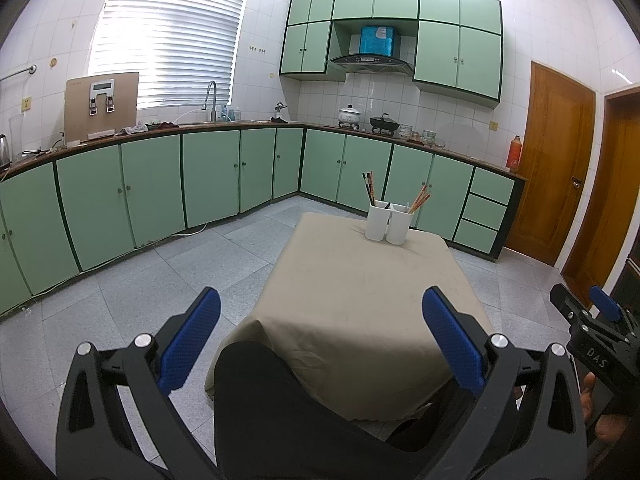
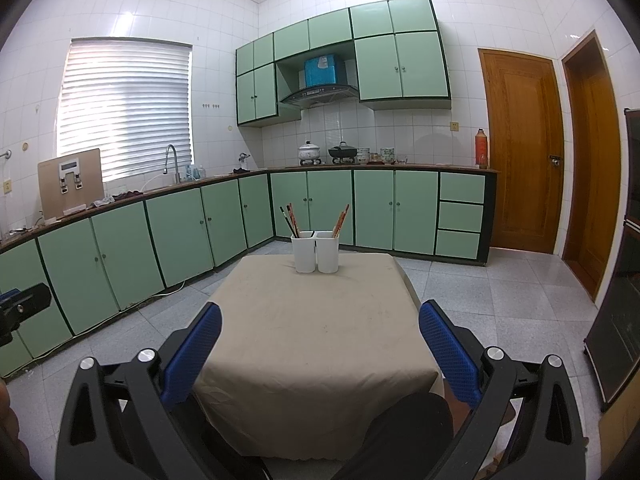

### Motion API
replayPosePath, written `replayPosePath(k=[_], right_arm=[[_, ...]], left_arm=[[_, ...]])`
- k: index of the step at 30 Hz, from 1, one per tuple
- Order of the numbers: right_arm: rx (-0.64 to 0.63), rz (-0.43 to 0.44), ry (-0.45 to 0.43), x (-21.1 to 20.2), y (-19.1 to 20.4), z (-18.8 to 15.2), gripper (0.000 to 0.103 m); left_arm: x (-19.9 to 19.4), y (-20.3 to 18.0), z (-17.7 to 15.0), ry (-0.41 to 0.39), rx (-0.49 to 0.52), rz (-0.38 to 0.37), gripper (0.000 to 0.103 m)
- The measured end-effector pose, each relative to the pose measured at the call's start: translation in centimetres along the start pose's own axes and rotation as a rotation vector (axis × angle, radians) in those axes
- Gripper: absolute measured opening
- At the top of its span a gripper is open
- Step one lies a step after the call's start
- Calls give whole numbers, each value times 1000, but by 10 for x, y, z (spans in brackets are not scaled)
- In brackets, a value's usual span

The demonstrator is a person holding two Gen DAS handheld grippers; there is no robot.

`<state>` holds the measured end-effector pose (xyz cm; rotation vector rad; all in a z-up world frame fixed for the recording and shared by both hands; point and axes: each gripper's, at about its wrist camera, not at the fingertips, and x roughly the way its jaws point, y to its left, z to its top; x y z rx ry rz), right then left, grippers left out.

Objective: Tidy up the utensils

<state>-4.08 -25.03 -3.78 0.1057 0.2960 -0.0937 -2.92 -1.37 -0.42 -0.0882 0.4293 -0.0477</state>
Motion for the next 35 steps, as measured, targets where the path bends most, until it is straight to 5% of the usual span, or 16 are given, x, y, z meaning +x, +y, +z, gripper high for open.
replayPosePath(k=[35], right_arm=[[2, -1, -1, 0, 2, 3, 97]], left_arm=[[-4, -8, 6, -13, 5, 14, 98]])
